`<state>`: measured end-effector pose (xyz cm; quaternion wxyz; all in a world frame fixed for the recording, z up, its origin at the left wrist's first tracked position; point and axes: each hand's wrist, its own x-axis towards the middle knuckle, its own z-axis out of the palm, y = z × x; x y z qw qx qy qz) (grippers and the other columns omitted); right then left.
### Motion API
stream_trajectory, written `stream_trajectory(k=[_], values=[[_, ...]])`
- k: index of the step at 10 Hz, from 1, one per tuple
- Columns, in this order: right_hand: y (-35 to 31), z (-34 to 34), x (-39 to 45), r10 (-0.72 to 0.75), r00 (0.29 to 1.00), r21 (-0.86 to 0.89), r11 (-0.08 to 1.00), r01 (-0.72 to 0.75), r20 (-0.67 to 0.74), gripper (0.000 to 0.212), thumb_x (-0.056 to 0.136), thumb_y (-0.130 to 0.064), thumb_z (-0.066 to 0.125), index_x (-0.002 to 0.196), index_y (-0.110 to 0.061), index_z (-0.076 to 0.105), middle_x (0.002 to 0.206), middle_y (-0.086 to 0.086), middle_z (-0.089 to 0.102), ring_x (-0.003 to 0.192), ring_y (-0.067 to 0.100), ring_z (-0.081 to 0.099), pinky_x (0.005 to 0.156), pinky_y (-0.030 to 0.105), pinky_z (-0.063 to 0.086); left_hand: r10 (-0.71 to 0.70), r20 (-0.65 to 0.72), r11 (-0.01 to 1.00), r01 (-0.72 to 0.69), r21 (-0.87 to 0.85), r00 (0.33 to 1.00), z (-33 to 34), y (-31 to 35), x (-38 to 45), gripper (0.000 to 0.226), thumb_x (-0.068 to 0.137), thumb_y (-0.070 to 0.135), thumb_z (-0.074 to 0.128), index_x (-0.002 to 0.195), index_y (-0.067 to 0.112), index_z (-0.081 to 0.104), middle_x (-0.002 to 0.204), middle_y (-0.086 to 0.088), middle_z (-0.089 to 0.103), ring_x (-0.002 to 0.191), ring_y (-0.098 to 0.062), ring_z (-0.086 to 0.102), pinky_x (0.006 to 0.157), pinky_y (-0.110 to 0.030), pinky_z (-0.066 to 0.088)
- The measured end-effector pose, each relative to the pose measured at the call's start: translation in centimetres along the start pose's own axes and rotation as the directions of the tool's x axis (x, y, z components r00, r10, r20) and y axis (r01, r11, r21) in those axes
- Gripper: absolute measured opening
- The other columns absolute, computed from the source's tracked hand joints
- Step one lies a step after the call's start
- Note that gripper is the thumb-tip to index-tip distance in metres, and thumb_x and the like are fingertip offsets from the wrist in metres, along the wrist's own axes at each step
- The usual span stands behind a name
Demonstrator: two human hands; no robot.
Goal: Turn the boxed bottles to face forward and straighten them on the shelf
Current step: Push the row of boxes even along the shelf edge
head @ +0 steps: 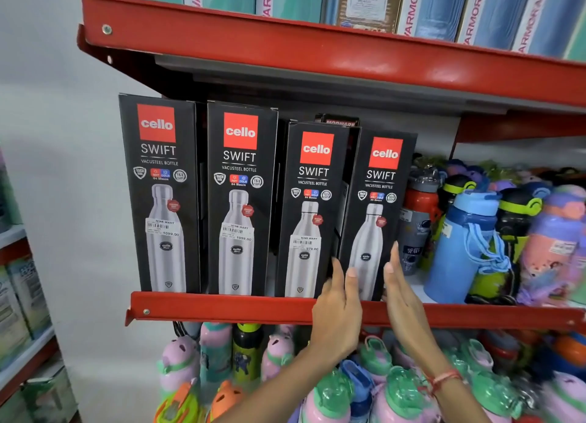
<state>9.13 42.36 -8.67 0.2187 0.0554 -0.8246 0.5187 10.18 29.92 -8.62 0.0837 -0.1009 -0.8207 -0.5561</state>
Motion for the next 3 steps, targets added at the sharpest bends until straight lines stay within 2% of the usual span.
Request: stream_trajectory(k=[1,2,3], values=[[-0.2,-0.1,-0.6,-0.003,1.0,-0.015,1.0,0.003,-0.01,0.048,0.089,-0.069,0.02,0.134,-0.071,0.003,0.132,-0.05,0.01,0.133,-0.006,0.018,0.11,0.027,0.017,0.03,0.01,0.999,-0.03,0.026,1.0,-0.4,-0.1,-0.9,0.064,0.098,0.056,0.016,0.153,0.026,0.01,0.157,-0.001,0.032,0.144,-0.019,0.03,0.115,-0.033,0.021],[-0.6,-0.1,-0.9,0.01,1.0,-0.064,0.998,-0.012,-0.021,0.048,0.09,-0.067,0.02,0.135,-0.07,0.003,0.139,-0.04,0.013,0.131,-0.002,0.022,0.11,0.029,0.02,0.015,0.036,0.998,-0.017,0.062,0.999,-0.7,-0.1,-0.7,0.065,0.097,0.057,0.015,0.154,0.025,0.007,0.152,-0.007,0.041,0.139,-0.023,0.038,0.116,-0.038,0.027],[-1.6,0.1,-1.4,0.022,0.998,-0.115,0.993,-0.029,-0.066,0.052,0.093,-0.059,0.022,0.143,-0.057,0.007,0.149,-0.022,0.025,0.136,0.01,0.03,0.107,0.034,0.029,0.01,0.048,0.996,-0.015,0.093,0.999,-1.6,0.8,-1.3,0.069,0.096,0.059,0.015,0.153,0.023,0.005,0.131,-0.02,0.06,0.122,-0.029,0.055,0.109,-0.045,0.037]])
